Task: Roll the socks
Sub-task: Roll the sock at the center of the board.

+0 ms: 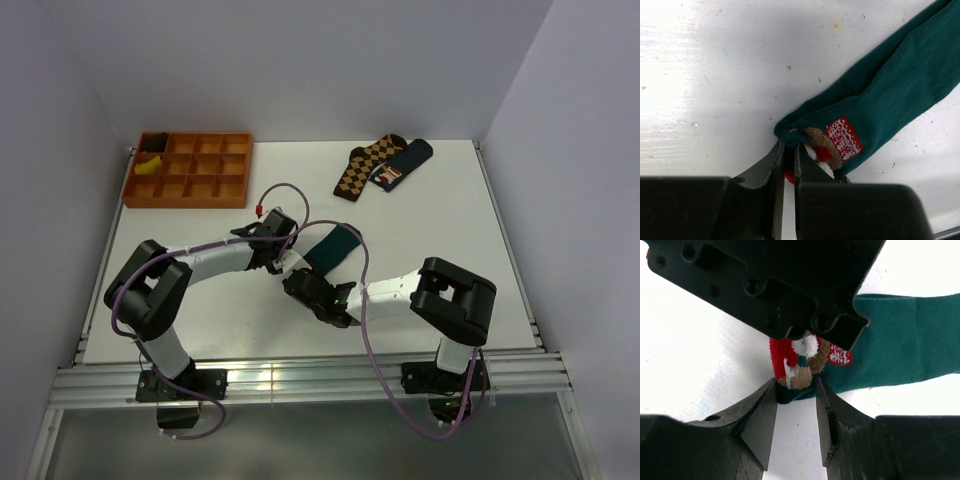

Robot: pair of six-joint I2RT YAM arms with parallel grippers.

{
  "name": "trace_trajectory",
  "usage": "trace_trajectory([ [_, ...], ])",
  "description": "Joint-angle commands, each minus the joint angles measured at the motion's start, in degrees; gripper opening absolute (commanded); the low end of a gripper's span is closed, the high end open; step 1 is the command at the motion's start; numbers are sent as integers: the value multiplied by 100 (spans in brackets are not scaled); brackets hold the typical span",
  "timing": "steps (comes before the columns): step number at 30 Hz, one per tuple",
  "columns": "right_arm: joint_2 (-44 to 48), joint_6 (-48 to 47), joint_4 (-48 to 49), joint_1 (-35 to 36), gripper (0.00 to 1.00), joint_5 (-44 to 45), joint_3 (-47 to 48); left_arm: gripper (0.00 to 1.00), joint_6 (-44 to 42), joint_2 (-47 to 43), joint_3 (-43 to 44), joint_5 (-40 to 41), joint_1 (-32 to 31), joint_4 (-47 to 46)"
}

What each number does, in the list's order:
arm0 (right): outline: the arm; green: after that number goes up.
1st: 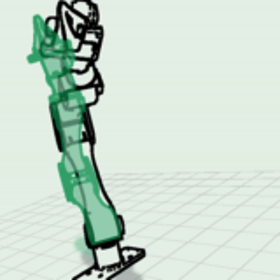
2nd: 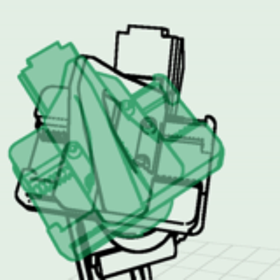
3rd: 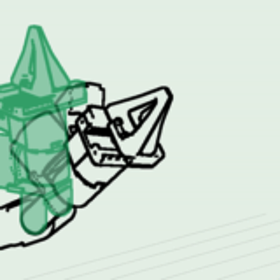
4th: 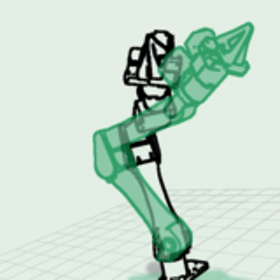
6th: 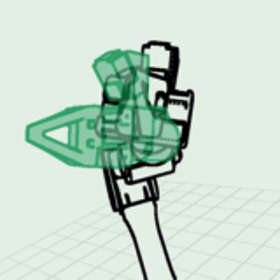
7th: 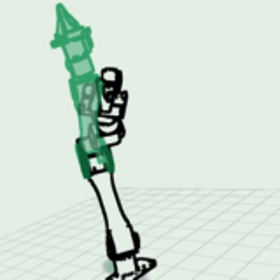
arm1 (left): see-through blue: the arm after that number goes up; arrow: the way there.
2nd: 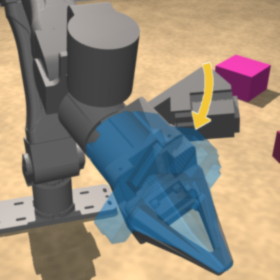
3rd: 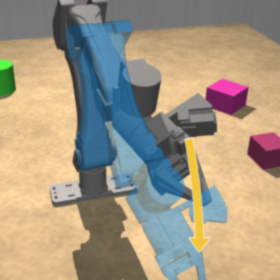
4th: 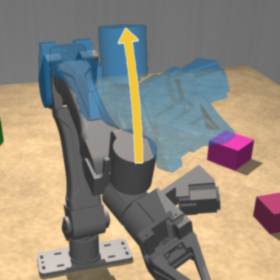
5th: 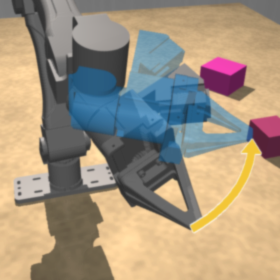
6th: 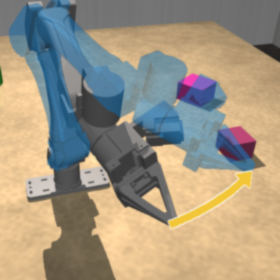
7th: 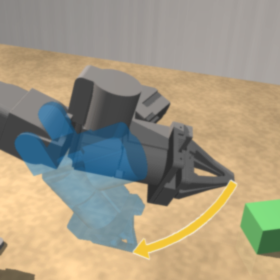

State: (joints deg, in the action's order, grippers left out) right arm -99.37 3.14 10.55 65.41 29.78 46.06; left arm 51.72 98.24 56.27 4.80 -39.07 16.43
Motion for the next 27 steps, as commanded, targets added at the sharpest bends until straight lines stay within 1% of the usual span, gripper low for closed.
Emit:
trace_trajectory([
  [1,366,-409,518,157,43,-95,360,0,-154,161,95,-23,-154,212],
  [8,322,-551,782,183,44,-473,316,0,-136,178,77,-84,-154,168],
  [20,-293,-577,782,174,43,-280,456,0,-136,134,68,-93,-154,177],
  [25,-522,-384,809,165,40,-227,351,0,-119,134,42,-128,-145,142],
  [27,-539,-323,817,157,35,-236,211,0,-119,126,42,-128,-145,124],
])
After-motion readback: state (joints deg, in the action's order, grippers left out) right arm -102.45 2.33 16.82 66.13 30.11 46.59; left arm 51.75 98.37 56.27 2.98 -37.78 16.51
